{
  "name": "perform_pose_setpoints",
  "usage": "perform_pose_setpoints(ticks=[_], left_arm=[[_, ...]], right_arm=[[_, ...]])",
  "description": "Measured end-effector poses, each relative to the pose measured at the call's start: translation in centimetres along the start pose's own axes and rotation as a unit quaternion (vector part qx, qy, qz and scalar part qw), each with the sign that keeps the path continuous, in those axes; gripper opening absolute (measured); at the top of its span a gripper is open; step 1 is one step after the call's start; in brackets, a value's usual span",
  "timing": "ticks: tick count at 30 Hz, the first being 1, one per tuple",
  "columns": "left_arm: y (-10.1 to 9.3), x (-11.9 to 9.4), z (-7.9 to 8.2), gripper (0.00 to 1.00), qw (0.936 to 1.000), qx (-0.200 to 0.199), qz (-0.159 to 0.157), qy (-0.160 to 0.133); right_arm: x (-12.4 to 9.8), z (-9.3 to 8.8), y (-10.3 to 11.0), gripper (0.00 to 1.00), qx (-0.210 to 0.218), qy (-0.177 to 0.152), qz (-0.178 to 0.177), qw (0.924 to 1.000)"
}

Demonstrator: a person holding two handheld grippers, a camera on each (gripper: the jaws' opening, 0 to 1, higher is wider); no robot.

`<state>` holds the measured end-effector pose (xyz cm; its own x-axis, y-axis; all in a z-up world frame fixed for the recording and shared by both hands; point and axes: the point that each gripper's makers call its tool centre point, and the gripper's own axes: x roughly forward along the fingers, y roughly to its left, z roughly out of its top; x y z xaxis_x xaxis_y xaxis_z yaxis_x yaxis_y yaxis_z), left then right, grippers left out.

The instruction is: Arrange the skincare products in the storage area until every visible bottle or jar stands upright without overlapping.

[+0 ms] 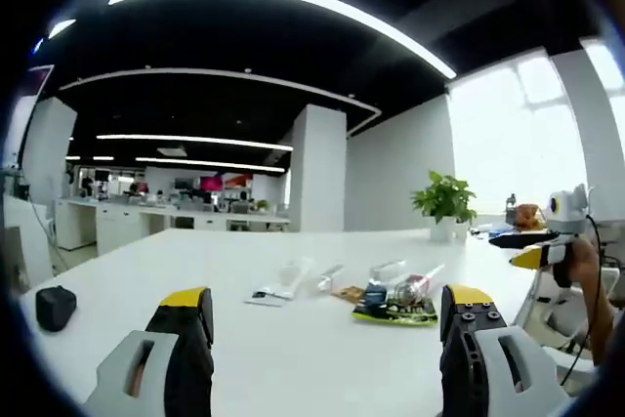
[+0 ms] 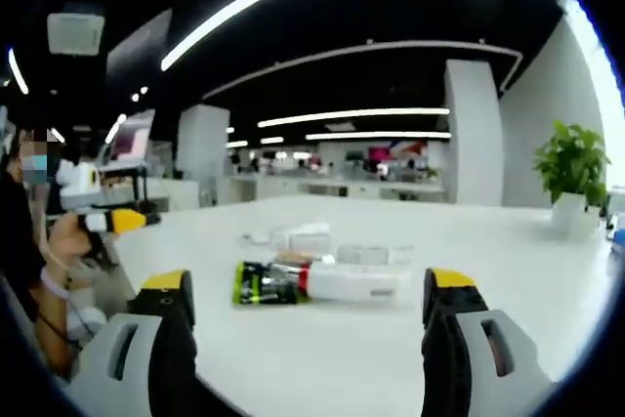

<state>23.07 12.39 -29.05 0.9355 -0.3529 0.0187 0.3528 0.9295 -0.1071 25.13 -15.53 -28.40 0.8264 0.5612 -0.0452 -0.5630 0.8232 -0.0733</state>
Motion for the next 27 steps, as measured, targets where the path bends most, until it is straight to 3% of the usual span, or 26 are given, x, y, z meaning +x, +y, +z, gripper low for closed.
perform_pose_setpoints(ticks=[7,10,13,16,19,24,27], left_arm=[[0.2,0.4,0.3,0.99,1.0,0.002,0.008,0.003],[0.5,0.9,2.1,0.99,0.9997,0.008,0.016,-0.016],[0.5,1.2,2.9,0.99,0.9997,0.017,0.013,-0.015],[1.6,1.3,4.4,0.99,0.9991,0.022,0.022,-0.028],[2.4,1.3,5.9,0.99,0.9986,-0.003,0.012,-0.052],[4.3,-0.1,5.4,0.99,0.9985,0.033,0.033,-0.029],[5.0,-1.0,4.6,0.99,0.9987,0.033,0.034,-0.018]], right_arm=[[-0.2,0.4,0.3,0.95,0.017,-0.024,0.011,0.9995],[-0.2,0.7,0.2,0.95,0.015,-0.025,0.016,0.9994],[-0.1,0.8,-0.3,0.95,0.014,-0.027,0.011,0.9995],[0.1,0.6,-0.8,0.95,0.015,-0.023,0.004,0.9996],[0.1,0.5,-0.8,0.95,0.016,-0.021,0.004,0.9996],[0.4,0.8,-0.6,0.96,0.0,-0.015,0.008,0.9998],[1.0,0.7,0.4,0.94,-0.025,0.01,0.042,0.9988]])
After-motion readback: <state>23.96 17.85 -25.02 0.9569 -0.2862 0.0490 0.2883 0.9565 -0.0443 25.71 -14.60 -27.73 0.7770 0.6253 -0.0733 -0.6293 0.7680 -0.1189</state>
